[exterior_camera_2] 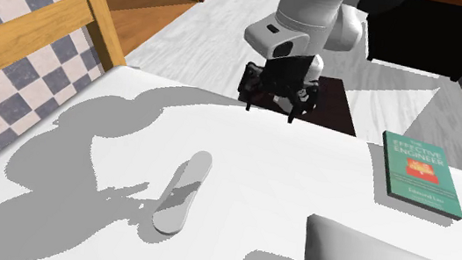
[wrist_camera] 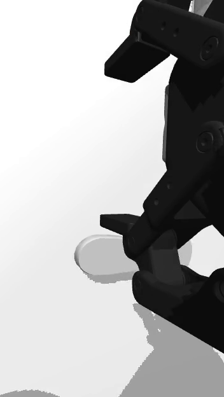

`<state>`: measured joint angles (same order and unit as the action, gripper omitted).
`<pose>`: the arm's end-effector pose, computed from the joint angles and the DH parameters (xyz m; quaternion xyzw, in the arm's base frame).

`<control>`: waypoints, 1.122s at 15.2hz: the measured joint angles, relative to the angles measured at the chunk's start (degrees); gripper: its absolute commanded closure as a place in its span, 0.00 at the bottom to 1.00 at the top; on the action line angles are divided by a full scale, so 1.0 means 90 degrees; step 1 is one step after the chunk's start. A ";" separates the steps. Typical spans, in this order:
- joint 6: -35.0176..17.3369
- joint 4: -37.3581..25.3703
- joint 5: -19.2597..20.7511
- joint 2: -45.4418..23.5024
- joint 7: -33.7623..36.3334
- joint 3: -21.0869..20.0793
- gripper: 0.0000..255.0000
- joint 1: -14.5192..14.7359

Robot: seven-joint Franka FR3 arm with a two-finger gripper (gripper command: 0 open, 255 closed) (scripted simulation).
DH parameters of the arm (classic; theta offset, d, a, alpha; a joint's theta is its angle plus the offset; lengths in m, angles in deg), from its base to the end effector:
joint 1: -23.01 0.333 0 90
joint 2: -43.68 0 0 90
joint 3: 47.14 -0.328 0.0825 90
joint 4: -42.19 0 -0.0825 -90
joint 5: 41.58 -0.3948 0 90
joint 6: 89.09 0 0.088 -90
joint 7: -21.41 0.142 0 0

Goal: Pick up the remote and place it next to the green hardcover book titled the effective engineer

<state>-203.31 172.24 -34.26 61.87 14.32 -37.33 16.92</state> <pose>0.4459 -0.1423 0.4595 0.9981 -0.0480 0.0124 0.0352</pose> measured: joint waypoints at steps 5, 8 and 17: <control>-0.0511 -0.0657 -0.0253 -0.1187 -0.0601 0.0412 0.00 -0.0135; -0.0675 -0.1170 -0.0500 -0.1908 -0.0926 0.0564 0.00 -0.0214; -0.0760 -0.3069 -0.1369 -0.4084 -0.1879 0.0730 0.00 -0.0724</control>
<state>-210.15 144.62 -46.57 25.11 -2.60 -30.76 10.41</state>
